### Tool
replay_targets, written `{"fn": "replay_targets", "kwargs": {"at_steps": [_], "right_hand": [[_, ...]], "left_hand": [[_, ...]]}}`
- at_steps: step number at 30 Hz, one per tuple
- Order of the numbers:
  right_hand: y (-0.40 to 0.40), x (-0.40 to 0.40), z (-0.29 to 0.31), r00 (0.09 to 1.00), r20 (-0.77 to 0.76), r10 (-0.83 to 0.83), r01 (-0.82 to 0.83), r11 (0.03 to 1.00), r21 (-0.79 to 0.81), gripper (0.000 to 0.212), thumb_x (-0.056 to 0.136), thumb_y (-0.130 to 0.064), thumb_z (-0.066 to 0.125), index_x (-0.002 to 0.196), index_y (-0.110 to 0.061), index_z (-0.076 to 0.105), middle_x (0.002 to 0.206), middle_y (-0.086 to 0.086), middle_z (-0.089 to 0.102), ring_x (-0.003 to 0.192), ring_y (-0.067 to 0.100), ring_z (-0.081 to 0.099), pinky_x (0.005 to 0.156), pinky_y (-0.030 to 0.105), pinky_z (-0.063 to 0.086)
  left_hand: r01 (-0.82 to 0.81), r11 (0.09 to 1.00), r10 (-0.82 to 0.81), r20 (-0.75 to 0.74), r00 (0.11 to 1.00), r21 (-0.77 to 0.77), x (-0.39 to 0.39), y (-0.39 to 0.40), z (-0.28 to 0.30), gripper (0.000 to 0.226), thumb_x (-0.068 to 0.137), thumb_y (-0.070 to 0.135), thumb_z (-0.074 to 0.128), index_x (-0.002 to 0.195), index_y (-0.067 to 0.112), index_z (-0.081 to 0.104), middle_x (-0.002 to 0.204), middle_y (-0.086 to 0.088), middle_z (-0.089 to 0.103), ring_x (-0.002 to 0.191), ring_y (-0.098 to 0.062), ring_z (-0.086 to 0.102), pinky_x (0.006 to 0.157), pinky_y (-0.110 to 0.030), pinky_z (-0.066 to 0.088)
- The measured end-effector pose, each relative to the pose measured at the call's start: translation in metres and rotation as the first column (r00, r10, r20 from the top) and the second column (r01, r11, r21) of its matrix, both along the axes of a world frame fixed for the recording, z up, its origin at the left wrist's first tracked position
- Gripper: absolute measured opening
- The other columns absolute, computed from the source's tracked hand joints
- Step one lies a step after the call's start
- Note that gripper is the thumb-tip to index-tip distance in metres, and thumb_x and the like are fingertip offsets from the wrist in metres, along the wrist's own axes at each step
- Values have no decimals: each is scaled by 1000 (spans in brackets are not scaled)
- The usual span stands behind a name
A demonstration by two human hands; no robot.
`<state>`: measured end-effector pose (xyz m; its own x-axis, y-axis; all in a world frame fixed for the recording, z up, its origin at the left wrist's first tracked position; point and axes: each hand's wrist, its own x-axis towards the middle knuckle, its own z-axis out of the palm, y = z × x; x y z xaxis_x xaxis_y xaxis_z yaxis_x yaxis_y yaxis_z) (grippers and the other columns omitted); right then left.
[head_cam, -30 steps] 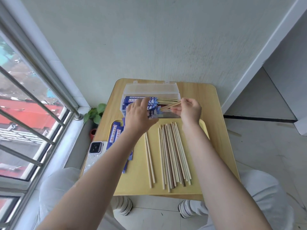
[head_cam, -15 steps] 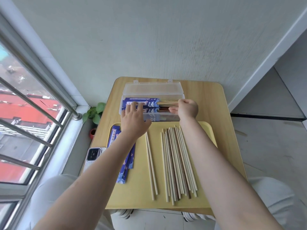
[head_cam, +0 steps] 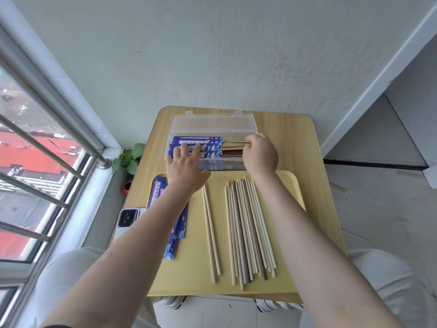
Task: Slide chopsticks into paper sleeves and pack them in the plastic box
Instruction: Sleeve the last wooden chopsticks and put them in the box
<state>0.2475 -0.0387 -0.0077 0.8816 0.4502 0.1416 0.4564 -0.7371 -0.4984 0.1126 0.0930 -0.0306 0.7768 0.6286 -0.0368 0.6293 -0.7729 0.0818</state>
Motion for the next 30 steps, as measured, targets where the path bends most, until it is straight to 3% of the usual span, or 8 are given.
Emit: {"fn": "replay_targets", "kwargs": {"at_steps": [3, 8, 13, 17, 20, 22, 25, 30], "right_hand": [[1, -2, -16, 983, 95, 155, -135, 972, -191, 32, 99, -17, 44, 121, -11, 66, 131, 2, 58, 127, 25, 45, 99, 39, 36], [3, -8, -31, 969, 103, 223, -196, 955, -221, 39, 104, -29, 32, 114, -12, 66, 117, 2, 64, 112, 22, 53, 104, 40, 28], [3, -7, -26, 972, 53, 230, -209, 944, -255, 43, 105, -32, 31, 121, -11, 64, 130, 5, 60, 126, 24, 48, 118, 48, 21], [0, -33, -20, 964, 228, 135, -129, 991, -44, 24, 94, -15, 53, 114, -6, 64, 121, 13, 57, 119, 32, 49, 102, 46, 36], [-6, -62, -19, 976, 157, 152, -160, 986, 39, 11, 91, -8, 54, 98, -8, 62, 104, 11, 58, 100, 31, 54, 81, 41, 44], [-9, -86, -22, 969, -54, 241, -244, 968, -59, 9, 96, -15, 50, 94, -12, 58, 95, 8, 61, 89, 31, 59, 67, 35, 42], [-13, -118, -32, 900, -300, 316, -406, 859, -312, 22, 95, -38, 56, 94, -16, 59, 95, 5, 65, 89, 30, 64, 65, 31, 41], [-27, -143, -44, 910, -305, 281, -396, 809, -435, 25, 93, -37, 64, 101, -14, 59, 97, 5, 65, 85, 27, 62, 65, 30, 42]], "left_hand": [[1, 1000, -1, -12, 1000, 12, 2, 3, -2, 79, 88, 56, 56, 153, 28, 22, 150, -11, 29, 138, -33, 29, 115, -49, 29], [-4, 1000, 4, -27, 1000, -14, 1, 2, -9, 82, 89, 54, 57, 156, 29, 16, 163, -13, 14, 151, -36, 9, 121, -55, 16], [14, 1000, -13, 36, 999, -21, 0, 4, -5, 71, 88, 53, 57, 149, 27, 31, 159, -12, 26, 149, -34, 18, 120, -54, 19], [16, 1000, -11, 282, 959, -14, -16, -12, 0, 53, 91, 34, 60, 140, 17, 48, 156, -17, 33, 147, -36, 24, 119, -50, 23], [-50, 995, 83, 449, 890, -85, -39, -28, -4, 34, 86, 21, 64, 117, 9, 63, 129, -15, 53, 119, -36, 49, 94, -48, 44], [-143, 970, 211, 393, 895, -195, -57, -38, -10, 23, 87, 17, 61, 107, 7, 66, 116, -13, 56, 109, -34, 51, 87, -44, 44], [-293, 935, 324, 145, 935, -200, -81, -50, -24, 35, 87, 17, 58, 121, 9, 60, 121, -12, 53, 117, -34, 47, 93, -43, 39], [-318, 918, 339, 54, 939, -235, -100, -58, -27, 43, 91, 15, 55, 134, 14, 50, 137, -11, 47, 130, -31, 40, 95, -42, 42]]}}
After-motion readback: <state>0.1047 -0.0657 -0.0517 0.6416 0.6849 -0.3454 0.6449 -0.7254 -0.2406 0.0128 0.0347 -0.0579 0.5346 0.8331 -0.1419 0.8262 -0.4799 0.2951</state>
